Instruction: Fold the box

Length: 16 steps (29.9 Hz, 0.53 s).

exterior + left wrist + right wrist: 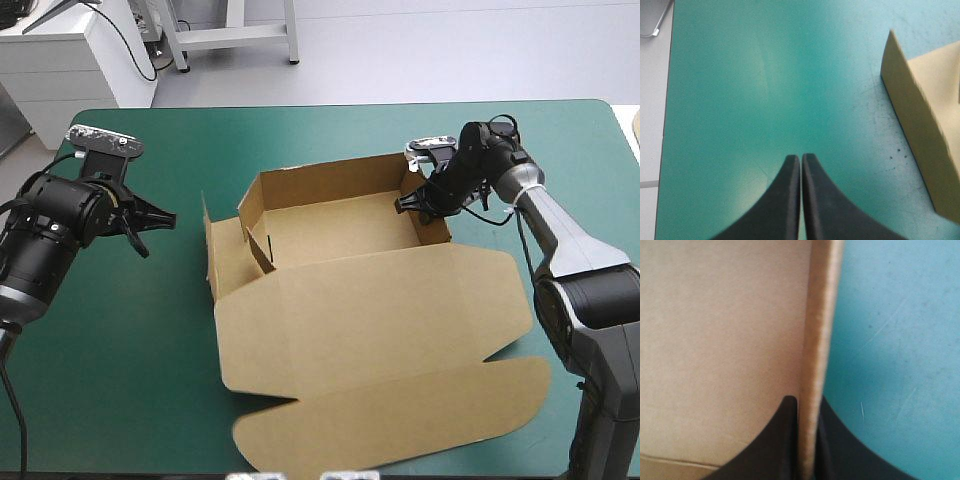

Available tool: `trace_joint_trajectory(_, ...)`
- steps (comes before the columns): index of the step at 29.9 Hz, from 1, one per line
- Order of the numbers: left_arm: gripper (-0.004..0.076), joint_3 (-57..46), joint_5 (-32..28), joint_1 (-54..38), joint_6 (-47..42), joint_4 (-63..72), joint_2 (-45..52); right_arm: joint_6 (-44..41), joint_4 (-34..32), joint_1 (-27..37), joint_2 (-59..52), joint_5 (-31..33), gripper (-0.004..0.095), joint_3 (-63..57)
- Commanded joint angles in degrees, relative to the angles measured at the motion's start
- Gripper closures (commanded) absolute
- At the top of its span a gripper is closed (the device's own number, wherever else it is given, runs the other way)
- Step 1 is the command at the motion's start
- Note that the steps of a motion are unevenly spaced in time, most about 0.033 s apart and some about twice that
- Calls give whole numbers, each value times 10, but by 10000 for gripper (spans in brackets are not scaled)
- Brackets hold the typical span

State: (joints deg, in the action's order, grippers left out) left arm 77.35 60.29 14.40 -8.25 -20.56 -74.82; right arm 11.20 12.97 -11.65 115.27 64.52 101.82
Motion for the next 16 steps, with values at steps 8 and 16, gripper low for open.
trace_joint_trajectory(8,731,19,-85,-2,-66,-40,18,0,88,28,-72,-58,929,19)
trace_joint_trajectory(16,731,19,-174,-78,-178,14,-3,40,197,128,-150,-16,929,19)
